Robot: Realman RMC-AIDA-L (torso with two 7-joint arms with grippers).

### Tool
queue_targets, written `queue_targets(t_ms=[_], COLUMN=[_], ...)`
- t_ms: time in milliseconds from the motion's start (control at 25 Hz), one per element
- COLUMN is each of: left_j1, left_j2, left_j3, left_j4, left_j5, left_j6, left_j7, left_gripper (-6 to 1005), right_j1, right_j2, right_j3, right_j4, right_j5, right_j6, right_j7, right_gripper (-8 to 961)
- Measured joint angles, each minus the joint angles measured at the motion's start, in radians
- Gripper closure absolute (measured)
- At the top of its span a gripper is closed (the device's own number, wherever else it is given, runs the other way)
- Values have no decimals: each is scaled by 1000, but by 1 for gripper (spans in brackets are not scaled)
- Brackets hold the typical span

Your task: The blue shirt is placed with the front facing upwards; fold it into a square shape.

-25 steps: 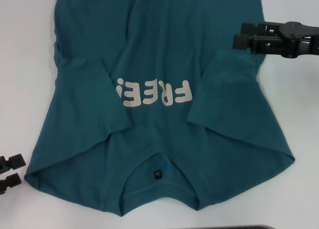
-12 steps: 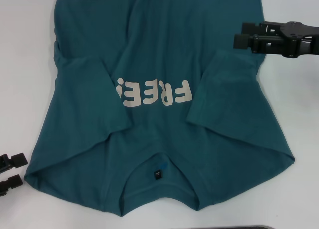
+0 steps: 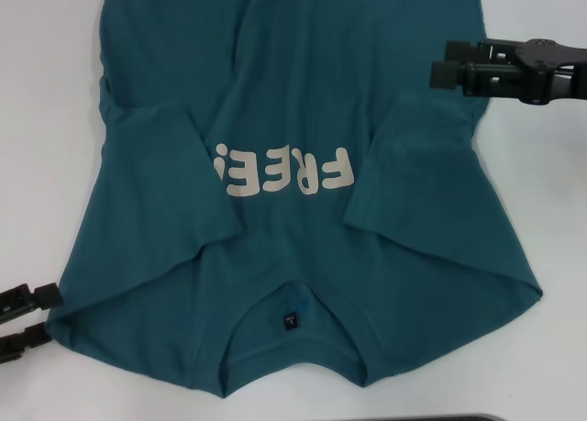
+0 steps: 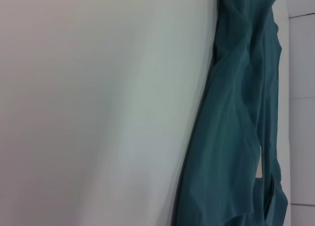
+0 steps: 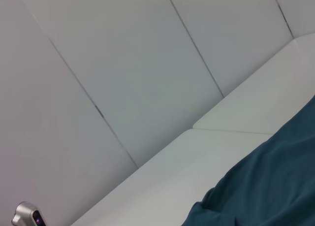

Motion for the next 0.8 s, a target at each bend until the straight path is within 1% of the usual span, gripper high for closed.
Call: queue_targets(t_ms=[480,800], left_j1=[-19,-48], left_j2=[-4,-16], left_j3=[3,7], left_j4=[0,2], left_j5=[11,37], left_j6=[-11,-22], left_j7=[-11,-18], left_gripper=[101,102], right_j1=[1,0], right_j2=[0,0], right_j3=[1,2], right_j4=[1,0], right_j5=[1,3], right_j6=[0,-4], right_j7=[1,3], right_gripper=[100,100])
